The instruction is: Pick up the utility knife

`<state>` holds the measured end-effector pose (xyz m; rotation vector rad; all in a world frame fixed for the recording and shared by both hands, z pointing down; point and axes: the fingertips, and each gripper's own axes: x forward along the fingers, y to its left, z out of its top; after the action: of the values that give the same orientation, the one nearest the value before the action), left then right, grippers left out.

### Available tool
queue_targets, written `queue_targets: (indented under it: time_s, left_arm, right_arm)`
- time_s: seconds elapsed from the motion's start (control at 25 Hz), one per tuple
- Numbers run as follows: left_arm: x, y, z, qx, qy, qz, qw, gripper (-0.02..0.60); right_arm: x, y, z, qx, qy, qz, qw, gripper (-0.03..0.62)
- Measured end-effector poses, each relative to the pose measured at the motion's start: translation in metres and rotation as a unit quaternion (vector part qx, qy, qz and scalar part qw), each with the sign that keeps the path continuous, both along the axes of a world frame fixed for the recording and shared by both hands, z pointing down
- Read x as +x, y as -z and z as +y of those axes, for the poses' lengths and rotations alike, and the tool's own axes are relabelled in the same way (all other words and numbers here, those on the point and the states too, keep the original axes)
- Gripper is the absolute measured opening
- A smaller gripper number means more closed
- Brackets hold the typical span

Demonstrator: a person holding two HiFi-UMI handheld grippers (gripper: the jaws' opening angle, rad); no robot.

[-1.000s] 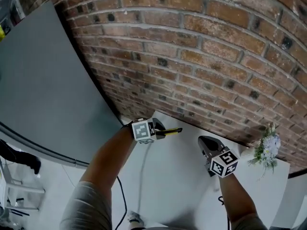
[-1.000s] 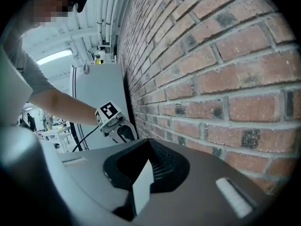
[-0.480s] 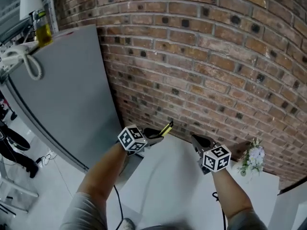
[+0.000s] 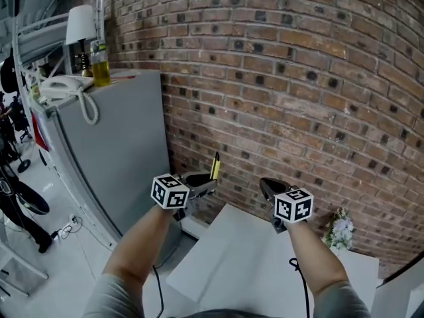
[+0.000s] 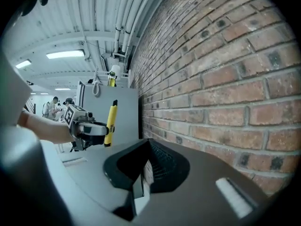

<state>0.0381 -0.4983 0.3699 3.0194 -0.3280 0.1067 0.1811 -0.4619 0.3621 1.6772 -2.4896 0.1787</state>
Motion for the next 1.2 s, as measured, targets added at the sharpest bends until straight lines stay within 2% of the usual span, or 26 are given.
queue_targets:
  time_s: [0.12, 0.36, 0.64, 1.2]
  left_arm:
    - [-0.012, 0.037, 0.007, 0.007, 0.006, 0.029, 0.9995, 0.118]
    - [-0.032, 0.095, 0.020, 0.025, 0.013, 0.060, 0.9978, 0.118]
    - [-0.045, 0.146, 0.033, 0.021, 0.009, 0.103, 0.9944, 0.118]
    - [-0.044, 0.182, 0.031, 0.030, 0.012, 0.099, 0.9945, 0.118]
  right_arm:
    - [-0.011, 0.031, -0.001, 0.003, 0.007, -0.005, 1.000, 0.009]
    - [-0.024, 0.080, 0.005, 0.017, 0.008, 0.001, 1.000, 0.009]
    - [-0.033, 0.120, 0.012, 0.033, 0.009, 0.002, 0.999, 0.009]
    - [-0.028, 0.159, 0.000, 0.041, 0.003, -0.004, 0.999, 0.009]
